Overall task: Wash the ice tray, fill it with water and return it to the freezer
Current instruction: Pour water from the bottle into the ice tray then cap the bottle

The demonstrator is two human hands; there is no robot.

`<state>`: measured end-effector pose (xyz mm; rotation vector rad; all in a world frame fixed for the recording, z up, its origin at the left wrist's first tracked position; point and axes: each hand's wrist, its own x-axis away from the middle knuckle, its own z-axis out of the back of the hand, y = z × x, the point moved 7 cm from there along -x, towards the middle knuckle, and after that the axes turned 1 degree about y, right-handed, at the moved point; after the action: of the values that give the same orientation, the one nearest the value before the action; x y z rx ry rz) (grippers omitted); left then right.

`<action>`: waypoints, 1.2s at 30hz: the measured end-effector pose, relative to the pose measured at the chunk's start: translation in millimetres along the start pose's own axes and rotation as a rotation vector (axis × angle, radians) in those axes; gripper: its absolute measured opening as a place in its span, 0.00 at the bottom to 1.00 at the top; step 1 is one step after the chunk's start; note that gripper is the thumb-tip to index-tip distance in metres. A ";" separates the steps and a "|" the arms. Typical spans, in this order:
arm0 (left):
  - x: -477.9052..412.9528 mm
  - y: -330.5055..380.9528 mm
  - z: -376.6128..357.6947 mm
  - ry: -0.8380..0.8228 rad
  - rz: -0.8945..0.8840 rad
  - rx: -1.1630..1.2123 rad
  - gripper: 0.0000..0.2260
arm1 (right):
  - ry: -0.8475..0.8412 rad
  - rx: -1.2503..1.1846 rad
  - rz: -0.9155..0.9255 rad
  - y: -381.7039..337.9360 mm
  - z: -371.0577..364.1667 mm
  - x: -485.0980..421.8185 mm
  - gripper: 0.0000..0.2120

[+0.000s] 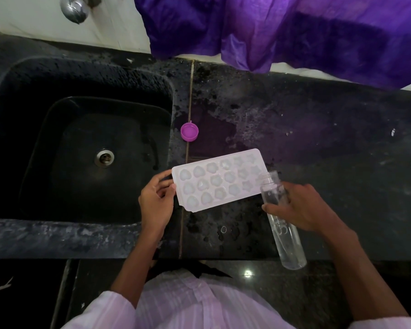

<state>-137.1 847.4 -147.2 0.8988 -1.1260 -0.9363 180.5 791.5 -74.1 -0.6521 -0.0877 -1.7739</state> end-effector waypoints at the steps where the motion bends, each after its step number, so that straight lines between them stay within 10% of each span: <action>1: 0.1 0.1 0.1 0.002 -0.002 -0.001 0.16 | -0.003 -0.001 0.001 0.2 -0.8 -0.2 0.19; 36: 2.4 -2.8 -2.5 0.001 0.003 0.048 0.16 | -0.049 -0.019 -0.020 15.0 -17.5 15.1 0.13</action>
<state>-134.7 844.5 -149.4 0.9362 -1.1522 -0.9095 185.1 767.0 -85.8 -0.7106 -0.1116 -1.7800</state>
